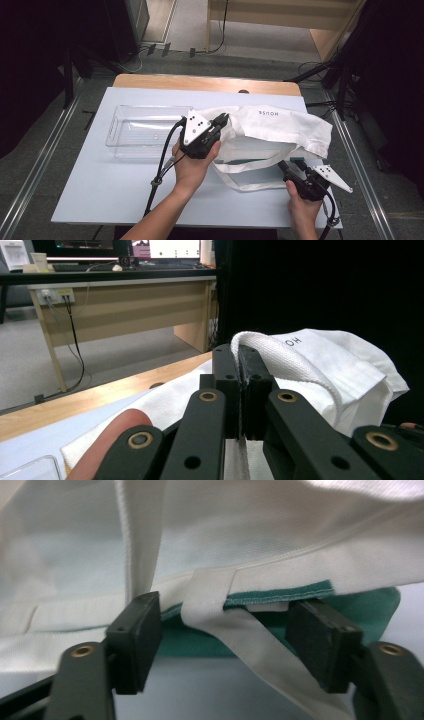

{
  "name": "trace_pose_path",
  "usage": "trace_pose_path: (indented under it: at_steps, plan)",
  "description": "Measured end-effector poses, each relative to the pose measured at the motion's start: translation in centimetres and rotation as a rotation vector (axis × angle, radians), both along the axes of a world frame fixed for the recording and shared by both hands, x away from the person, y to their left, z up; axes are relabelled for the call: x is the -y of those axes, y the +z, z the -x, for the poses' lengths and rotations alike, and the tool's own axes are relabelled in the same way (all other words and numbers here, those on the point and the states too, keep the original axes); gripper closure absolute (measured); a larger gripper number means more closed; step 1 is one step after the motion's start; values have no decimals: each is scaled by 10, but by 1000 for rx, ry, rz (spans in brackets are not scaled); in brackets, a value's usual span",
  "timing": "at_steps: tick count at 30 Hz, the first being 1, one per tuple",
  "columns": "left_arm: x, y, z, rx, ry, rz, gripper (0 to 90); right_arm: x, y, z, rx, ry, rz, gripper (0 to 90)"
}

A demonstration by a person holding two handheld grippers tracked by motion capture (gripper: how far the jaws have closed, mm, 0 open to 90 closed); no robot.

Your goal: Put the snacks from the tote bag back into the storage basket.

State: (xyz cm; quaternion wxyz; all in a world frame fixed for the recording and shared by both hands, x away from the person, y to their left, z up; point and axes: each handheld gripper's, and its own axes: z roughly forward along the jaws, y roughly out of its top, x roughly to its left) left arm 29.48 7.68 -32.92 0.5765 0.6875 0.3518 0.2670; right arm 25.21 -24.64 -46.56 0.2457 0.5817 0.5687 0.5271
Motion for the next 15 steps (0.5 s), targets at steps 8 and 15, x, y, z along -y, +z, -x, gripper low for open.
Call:
trace_pose_path:
  at_steps: [8, 15]
  plan:
    - [-2, -1, -9, -13, 14, 10, 899, -5, 1, -8, 49, 41, -13, 784]
    - [-4, 6, -31, -11, 56, 13, 899, -2, 5, 3, 45, 62, 81, 854]
